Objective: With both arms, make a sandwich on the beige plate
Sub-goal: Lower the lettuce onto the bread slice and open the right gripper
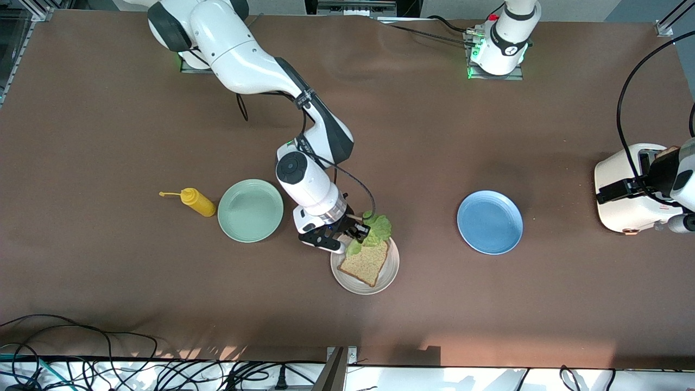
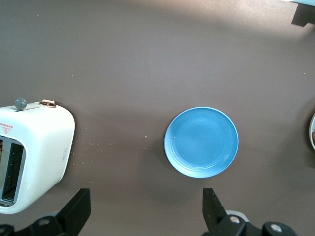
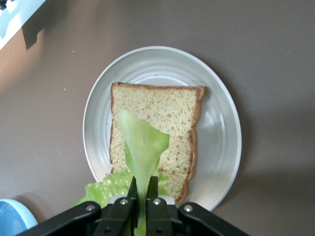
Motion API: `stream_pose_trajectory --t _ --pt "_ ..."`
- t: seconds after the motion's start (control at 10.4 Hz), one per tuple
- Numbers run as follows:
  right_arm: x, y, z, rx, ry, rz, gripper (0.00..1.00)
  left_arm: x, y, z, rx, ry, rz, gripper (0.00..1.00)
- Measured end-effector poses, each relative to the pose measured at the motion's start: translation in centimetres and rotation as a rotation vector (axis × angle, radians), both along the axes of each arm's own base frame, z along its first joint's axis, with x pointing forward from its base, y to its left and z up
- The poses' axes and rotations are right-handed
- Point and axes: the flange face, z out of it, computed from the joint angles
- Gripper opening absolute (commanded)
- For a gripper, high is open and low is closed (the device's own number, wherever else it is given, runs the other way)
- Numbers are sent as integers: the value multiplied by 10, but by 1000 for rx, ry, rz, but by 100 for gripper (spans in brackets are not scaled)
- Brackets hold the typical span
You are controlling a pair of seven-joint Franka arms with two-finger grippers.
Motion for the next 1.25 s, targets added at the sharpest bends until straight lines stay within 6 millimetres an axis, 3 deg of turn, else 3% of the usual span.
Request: stream_pose_trajectory --t 0.58,0.86,0.96,1.05,1.15,1.25 --pt "5 -9 -20 -13 -14 -21 2 0 0 0 0 0 0 100" --pt "0 -3 -23 -16 -12 -10 37 0 0 -1 0 3 0 100" --pt "-1 -2 -24 -17 -11 -10 52 0 0 -2 0 5 -1 100" --pt "-1 -2 -25 -18 -11 -7 71 0 0 -3 0 7 -1 100" --pt "-1 -2 -26 -24 -15 8 100 0 0 -4 0 8 -1 100" --pt "-1 -3 -28 -38 -24 42 100 0 0 -4 0 9 -1 100"
